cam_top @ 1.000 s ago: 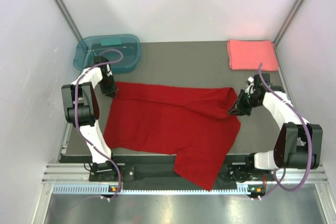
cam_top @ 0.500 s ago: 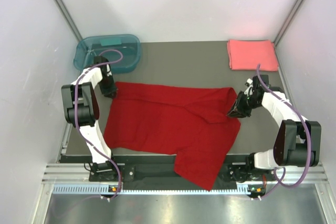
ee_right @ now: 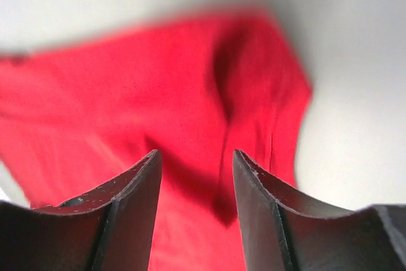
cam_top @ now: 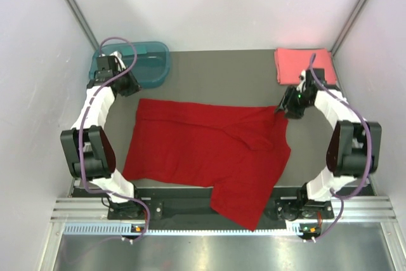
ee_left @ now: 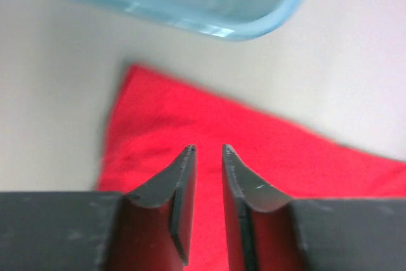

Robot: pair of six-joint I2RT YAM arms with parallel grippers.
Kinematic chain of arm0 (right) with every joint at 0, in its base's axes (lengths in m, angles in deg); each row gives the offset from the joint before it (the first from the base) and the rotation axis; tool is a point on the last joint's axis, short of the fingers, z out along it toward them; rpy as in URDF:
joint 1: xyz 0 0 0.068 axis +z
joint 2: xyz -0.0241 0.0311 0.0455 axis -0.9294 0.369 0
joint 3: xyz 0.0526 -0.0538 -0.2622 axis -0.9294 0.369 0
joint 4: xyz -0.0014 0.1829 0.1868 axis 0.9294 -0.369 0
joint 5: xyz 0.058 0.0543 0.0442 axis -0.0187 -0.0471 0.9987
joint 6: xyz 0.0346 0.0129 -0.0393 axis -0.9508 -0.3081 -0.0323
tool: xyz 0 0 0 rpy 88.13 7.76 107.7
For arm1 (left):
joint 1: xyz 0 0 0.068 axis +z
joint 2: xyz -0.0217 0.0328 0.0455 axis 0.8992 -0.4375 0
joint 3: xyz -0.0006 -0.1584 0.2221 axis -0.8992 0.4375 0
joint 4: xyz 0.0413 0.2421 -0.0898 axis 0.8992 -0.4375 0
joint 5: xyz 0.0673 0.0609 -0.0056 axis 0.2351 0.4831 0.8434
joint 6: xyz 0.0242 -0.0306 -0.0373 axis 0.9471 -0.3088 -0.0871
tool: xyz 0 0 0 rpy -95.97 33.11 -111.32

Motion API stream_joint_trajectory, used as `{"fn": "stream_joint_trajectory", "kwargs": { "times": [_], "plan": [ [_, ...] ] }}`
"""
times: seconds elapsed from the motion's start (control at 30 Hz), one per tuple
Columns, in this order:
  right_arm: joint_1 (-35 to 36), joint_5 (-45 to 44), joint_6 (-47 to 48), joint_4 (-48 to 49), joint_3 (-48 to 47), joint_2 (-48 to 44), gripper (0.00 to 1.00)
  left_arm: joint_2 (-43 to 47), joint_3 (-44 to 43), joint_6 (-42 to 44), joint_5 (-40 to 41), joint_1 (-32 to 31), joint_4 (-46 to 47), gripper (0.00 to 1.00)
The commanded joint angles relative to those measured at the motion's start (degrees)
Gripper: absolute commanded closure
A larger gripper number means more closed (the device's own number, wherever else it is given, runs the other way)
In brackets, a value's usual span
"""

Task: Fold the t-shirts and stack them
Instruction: Fold the tshirt

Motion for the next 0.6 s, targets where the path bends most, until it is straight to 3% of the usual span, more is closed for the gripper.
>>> {"fn": "stream_joint_trajectory", "kwargs": {
  "times": [0.0, 0.3, 0.57],
  "plan": [
    [-0.75, -2.17, 1.58, 6.31, -7.17, 5.14, 0.51, -3.79, 1.52, -5.02, -10.15, 0.25, 10.36, 0.75],
    [-1.98, 0.73, -1.93, 10.71, -15.00, 17.01, 0.49, -15.22, -3.93, -8.01, -14.81, 0.25, 16.24, 0.83],
    [-2.77, 2.57, -4.48, 9.66, -17.03, 19.92, 0.53, -20.94, -7.36, -9.33, -11.22, 0.34, 13.09, 0.88]
  ]
}}
